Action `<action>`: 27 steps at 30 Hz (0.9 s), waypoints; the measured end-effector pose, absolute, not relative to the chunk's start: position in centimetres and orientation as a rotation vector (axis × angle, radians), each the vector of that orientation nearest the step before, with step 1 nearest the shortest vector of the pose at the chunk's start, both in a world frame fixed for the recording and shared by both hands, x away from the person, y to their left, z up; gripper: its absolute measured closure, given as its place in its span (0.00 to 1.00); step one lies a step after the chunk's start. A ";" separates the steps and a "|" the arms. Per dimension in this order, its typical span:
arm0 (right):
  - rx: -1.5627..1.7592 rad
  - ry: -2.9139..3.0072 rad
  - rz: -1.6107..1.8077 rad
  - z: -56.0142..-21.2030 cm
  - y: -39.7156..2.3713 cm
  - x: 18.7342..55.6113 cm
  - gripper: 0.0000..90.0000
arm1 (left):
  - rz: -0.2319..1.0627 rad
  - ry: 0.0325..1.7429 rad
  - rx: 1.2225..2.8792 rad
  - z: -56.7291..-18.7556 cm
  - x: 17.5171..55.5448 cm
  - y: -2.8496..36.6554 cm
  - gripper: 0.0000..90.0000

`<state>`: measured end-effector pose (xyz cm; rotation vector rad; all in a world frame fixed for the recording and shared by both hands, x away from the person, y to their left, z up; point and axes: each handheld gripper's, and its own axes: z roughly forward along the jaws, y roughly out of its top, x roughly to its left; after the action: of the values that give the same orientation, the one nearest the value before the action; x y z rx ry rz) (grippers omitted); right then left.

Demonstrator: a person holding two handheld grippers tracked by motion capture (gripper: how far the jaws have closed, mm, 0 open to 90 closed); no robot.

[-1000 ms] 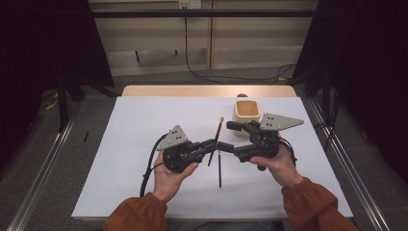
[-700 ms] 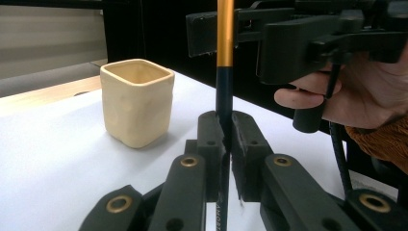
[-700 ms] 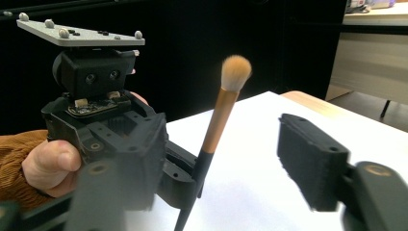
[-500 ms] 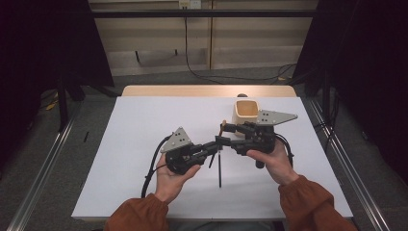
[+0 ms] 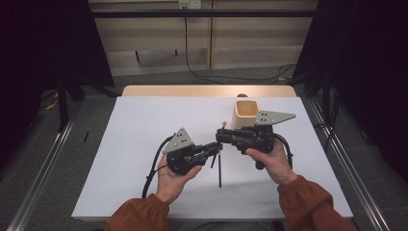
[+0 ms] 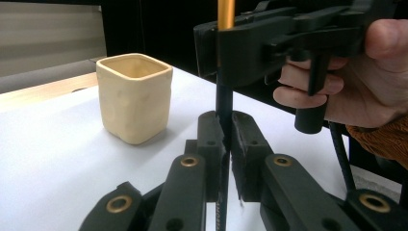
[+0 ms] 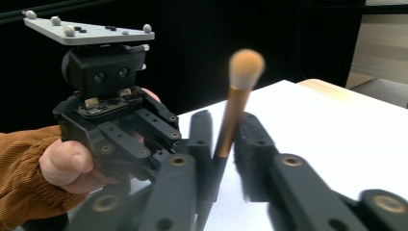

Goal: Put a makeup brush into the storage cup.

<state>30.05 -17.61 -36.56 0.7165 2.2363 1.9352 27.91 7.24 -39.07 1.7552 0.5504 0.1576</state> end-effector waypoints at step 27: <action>0.675 2.233 1.914 -36.6 -17.0 29.6 0.93 | 0.140 0.546 1.741 -39.4 28.0 7.3 0.74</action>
<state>29.63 -16.97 -36.60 0.6755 2.2327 1.9145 27.96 7.30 -39.35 1.7414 0.5464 0.1395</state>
